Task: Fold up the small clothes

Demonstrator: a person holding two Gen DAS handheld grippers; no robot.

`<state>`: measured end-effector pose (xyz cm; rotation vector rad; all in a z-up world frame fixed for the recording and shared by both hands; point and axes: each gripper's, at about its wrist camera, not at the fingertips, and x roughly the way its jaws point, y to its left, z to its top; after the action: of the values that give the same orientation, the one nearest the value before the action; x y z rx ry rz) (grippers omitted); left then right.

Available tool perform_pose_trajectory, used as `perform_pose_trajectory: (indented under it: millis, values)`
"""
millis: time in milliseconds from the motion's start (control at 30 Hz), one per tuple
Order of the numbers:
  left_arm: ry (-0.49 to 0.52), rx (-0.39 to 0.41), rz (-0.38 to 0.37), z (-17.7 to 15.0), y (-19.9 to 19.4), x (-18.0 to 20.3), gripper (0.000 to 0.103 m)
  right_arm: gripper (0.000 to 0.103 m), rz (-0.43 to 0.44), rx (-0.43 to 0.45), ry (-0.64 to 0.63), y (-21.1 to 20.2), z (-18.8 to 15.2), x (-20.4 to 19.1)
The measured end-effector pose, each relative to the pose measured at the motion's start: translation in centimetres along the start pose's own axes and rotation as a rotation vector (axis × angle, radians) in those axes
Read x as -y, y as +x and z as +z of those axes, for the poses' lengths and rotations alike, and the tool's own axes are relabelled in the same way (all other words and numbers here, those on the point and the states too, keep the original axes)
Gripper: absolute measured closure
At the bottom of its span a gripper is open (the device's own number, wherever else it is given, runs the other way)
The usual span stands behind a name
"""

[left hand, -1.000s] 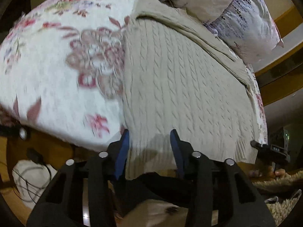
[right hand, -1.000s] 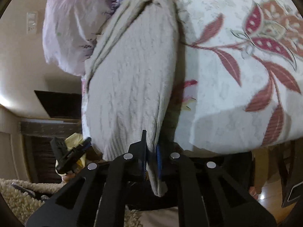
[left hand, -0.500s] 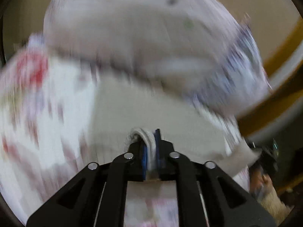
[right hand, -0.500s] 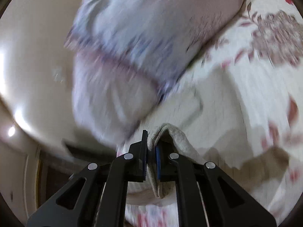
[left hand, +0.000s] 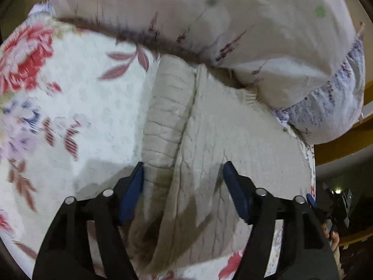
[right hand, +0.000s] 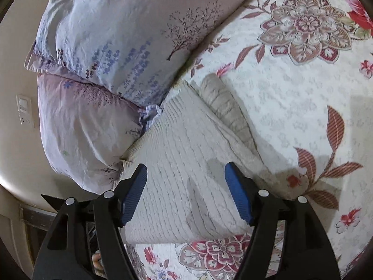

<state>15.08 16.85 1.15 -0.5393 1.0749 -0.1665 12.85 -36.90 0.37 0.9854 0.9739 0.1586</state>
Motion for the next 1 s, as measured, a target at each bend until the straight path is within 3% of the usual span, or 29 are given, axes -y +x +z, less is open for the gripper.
perform_pose_trajectory:
  millis: [67,100,167,300,400,467,533,600,633,700,733,800,833,900,1000]
  values:
    - [-0.053,0.008,-0.034,0.2,0.6,-0.4,0.073,0.032,0.006,-0.011,-0.009,0.0,-0.2,-0.1]
    - [-0.107,-0.008,-0.091,0.1,0.9,-0.8,0.083,0.032,0.009,-0.017,-0.014,0.0,-0.2,-0.2]
    - [-0.149,0.015,-0.114,0.3,0.4,-0.3,0.087,0.032,0.015,-0.025,-0.025,-0.4,-0.1,0.1]
    - [-0.045,0.076,-0.308,0.2,-2.2,7.1,0.09,0.032,-0.005,0.022,-0.06,-3.1,1.2,0.5]
    - [0.046,0.045,-0.5,-0.1,-1.2,15.4,0.09,0.032,-0.024,0.079,-0.09,-5.5,2.6,0.7]
    - [0.087,-0.006,-0.591,-0.7,1.5,21.1,0.088,0.032,-0.034,0.115,-0.094,-7.0,3.7,1.0]
    - [0.106,-0.119,-0.658,-1.8,6.2,27.1,0.08,0.032,-0.044,0.116,-0.094,-7.4,4.5,1.1]
    - [0.076,-0.205,-0.709,-2.6,8.7,29.5,0.079,0.032,-0.059,0.1,-0.095,-7.2,5.6,1.3]
    - [0.059,-0.205,-0.729,-2.9,8.8,29.5,0.074,0.03,-0.06,0.084,-0.085,-7.1,6.1,1.6]
    - [0.09,-0.111,-0.647,-2.8,7.3,27.8,0.04,0.012,-0.038,0.04,-0.055,-6.6,7.0,2.1]
    - [0.123,-0.048,-0.514,-2.6,6.4,26.3,0.023,0.009,-0.023,0.015,-0.047,-6.2,7.3,2.3]
    - [0.169,-0.018,-0.346,-2.2,5.7,23.5,0.022,0.008,-0.001,-0.069,-0.036,-4.4,7.8,2.6]
    - [0.163,-0.056,-0.271,-2.1,6.2,21.9,0.022,0.008,0.001,-0.105,-0.028,-3.6,7.9,2.8]
    - [0.11,-0.15,-0.206,-2.6,7.6,19.3,0.022,0.008,-0.005,-0.192,-0.004,-1.2,7.9,3.1]
    - [0.136,-0.183,-0.131,-4.0,9.4,18.5,0.021,0.012,-0.004,-0.259,0.003,1.5,7.8,3.1]
